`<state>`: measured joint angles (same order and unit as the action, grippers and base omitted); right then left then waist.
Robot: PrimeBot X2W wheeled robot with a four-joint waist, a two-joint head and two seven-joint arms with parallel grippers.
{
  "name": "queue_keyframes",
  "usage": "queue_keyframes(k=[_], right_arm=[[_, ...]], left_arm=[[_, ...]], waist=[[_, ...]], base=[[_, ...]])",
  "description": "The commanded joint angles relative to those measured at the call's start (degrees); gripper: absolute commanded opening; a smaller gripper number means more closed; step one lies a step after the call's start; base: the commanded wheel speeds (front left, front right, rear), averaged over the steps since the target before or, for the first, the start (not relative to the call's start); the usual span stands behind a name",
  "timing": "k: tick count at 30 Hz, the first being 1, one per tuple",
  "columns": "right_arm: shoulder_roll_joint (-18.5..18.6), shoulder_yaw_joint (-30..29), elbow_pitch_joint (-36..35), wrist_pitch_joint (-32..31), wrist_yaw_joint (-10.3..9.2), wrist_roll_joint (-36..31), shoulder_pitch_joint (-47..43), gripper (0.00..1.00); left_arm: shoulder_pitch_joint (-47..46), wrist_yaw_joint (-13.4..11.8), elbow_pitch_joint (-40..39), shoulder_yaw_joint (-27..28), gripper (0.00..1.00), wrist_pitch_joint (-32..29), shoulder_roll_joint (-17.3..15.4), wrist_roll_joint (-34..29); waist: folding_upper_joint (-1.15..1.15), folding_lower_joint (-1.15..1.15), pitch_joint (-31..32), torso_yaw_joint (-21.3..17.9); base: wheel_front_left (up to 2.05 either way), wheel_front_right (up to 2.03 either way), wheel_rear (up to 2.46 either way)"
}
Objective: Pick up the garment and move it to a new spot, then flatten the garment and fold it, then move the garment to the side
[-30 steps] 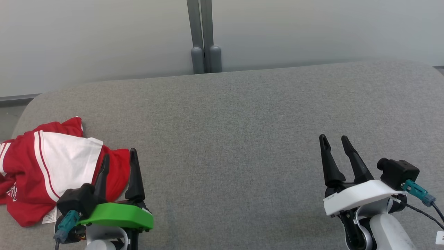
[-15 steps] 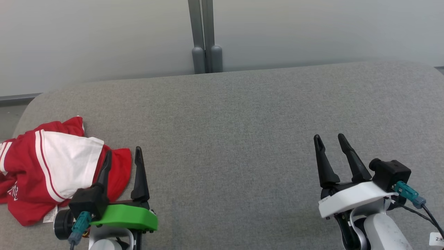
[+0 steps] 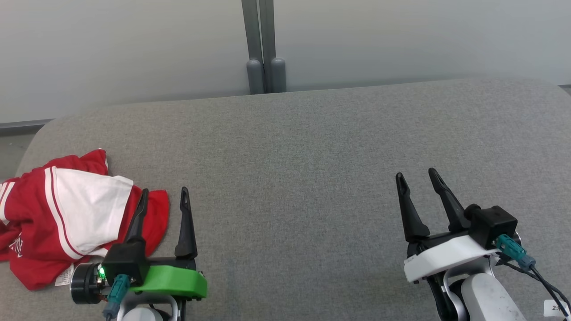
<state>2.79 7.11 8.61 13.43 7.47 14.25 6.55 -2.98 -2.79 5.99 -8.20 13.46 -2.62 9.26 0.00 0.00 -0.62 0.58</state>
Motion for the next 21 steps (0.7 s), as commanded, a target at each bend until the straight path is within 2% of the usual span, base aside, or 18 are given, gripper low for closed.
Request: queue_keyframes(k=[1,14,21], right_arm=[[0.1,0.2,-0.3,0.6,0.04,-1.1,0.9,1.0],[0.2,0.6,-0.4,1.9,0.03,-5.3,0.9,1.0],[0.2,0.5,-0.4,1.8,0.03,-4.8,0.8,1.0]], left_arm=[[0.4,-0.4,-0.3,-0.2,1.0,0.5,-0.4,-1.7],[0.6,-1.3,-1.0,-1.2,1.0,1.9,-0.5,-6.6],[0.4,-1.2,-0.9,-1.3,1.0,1.7,-0.4,-6.3]], waist=[[0.0,0.0,0.0,0.0],[0.0,0.0,-0.2,0.1],[0.0,0.0,-0.4,0.0]], base=[[0.0,0.0,0.0],[0.0,0.0,0.0],[0.0,0.0,0.0]])
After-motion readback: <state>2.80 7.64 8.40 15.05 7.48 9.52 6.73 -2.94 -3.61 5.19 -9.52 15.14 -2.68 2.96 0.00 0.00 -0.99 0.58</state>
